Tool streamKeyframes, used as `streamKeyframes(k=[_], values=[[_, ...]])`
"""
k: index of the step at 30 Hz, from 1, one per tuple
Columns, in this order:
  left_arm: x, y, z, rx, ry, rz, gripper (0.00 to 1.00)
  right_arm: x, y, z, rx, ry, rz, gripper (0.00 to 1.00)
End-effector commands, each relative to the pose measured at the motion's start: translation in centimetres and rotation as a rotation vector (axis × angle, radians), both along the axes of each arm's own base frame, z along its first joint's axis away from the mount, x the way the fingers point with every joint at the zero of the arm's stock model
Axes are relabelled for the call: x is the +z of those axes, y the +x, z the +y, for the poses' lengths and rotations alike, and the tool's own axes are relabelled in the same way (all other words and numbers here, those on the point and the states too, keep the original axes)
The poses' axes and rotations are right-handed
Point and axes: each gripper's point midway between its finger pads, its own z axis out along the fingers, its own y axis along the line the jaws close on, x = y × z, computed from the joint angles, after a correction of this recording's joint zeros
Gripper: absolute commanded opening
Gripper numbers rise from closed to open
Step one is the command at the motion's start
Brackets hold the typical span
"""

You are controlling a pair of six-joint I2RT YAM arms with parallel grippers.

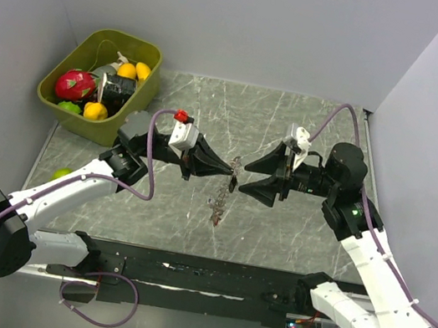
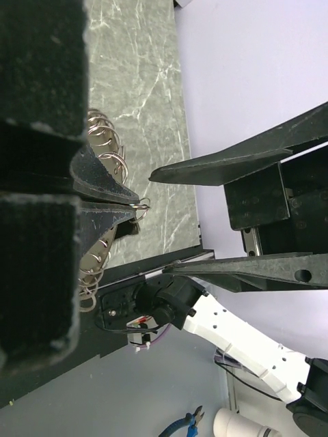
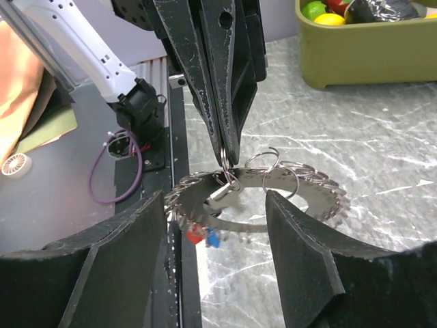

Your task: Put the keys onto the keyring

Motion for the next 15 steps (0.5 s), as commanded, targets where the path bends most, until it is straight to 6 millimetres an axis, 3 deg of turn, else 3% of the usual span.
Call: streamKeyframes(k=[1, 7, 15], values=[[3.1, -1.1, 0.7, -0.016, -0.078, -0.112, 0.01, 0.9, -0.2, 0.1, 0.023, 0.015, -0.030, 0.68], [3.4, -0.5, 0.6, 0.011, -0.079, -0.102, 0.01, 0.2, 0.3, 0.2, -0.001, -0.005, -0.001, 0.67], [3.6, 0.0, 0.5, 0.037, -0.080, -0.088, 0.01, -0.6, 1.1, 0.6, -0.031, -0.022, 0.040, 0.59]])
